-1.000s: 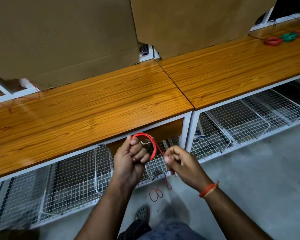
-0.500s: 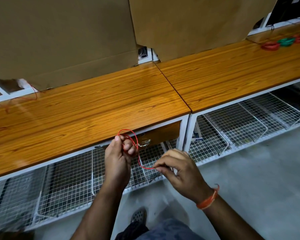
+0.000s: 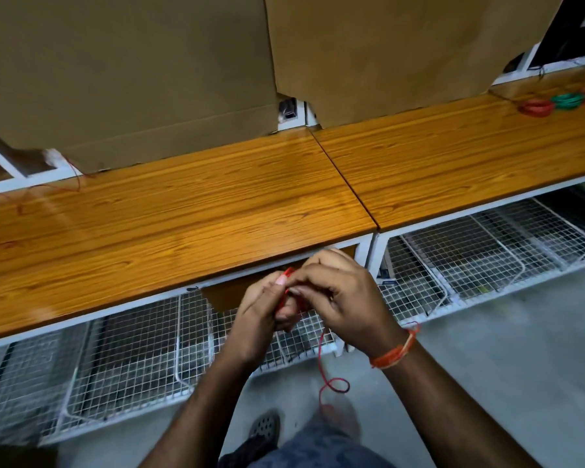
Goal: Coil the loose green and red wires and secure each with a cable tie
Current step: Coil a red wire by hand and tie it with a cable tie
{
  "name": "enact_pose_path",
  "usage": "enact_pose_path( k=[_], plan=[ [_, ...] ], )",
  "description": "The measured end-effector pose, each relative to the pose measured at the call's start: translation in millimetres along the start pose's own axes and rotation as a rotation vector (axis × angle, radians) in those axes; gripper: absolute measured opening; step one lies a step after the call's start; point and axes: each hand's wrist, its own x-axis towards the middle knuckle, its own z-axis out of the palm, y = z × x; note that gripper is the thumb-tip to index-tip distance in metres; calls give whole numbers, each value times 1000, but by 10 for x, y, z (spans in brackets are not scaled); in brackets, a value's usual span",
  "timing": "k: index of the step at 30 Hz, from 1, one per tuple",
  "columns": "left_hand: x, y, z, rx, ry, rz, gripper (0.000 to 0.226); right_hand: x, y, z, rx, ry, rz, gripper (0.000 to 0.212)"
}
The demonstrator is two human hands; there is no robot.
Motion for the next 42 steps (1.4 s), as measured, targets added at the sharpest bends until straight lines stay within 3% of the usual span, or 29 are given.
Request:
enact_pose_path(
  k=[4, 9, 13, 19, 22, 28, 36, 42],
  plan=[
    [31, 33, -76, -149, 10, -79, 42, 130, 18, 48, 143, 47, 155, 8],
    [99, 136, -239, -256, -22, -123, 33, 253, 44, 247, 259, 92, 289, 12],
    [173, 182, -398, -356, 3, -94, 33, 368, 58, 516, 177, 92, 349, 28],
    [367, 291, -749, -530, 82, -135, 35, 661, 45, 957, 78, 103, 383, 34],
    [479, 396, -993, -527, 93, -148, 33, 851, 1, 1215, 189, 195, 484, 35],
    [641, 575, -1401, -570, 5, -199, 30, 1241, -79, 1612, 507, 357, 729, 59],
    [708, 633, -1811, -846, -169, -339, 50, 1450, -247, 1868, 129, 427, 512, 44],
    [718, 709, -1915, -902, -188, -412, 37, 1510, -286, 1986, 121, 479, 494, 41]
  ],
)
